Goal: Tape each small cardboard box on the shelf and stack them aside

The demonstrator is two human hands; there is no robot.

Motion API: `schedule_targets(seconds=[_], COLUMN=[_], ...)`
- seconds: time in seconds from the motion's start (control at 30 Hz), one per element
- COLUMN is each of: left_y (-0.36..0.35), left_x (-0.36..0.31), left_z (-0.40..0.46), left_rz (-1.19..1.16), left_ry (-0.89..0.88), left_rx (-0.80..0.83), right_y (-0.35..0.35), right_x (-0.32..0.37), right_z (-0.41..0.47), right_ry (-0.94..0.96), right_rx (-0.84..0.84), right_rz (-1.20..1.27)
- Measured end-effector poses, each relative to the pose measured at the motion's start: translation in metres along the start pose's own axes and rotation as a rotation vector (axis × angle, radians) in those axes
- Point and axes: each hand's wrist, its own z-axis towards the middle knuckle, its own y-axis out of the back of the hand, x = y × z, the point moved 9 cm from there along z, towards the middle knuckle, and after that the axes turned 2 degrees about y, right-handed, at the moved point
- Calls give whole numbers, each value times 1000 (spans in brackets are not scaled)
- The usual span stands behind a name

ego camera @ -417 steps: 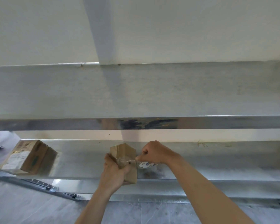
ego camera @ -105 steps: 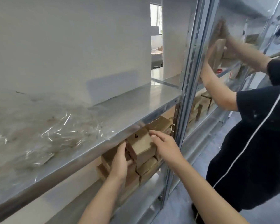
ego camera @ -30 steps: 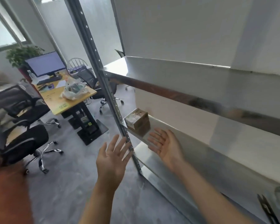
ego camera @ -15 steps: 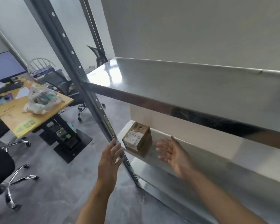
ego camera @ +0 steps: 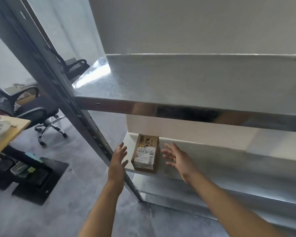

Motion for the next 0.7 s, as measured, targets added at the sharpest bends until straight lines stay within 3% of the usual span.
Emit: schedule_targets(seconds=[0.13, 0.33, 0.47, 0.7], left_y=[6, -26, -57, -185], left_x=[19, 57, 67, 84], left_z=[22, 25, 0, -75], left_rz=[32, 116, 34, 20], left_ry=[54, 150, 132, 153], left_rx=[7, 192, 229, 398], right_y=[-23, -44, 2, 138], right_x=[-8, -23, 1, 9], right_z=[5, -3, -34, -100], right_ry=[-26, -59, -7, 8], right_rx=[67, 130, 69, -78], right_rz=[-4, 31, -29, -55])
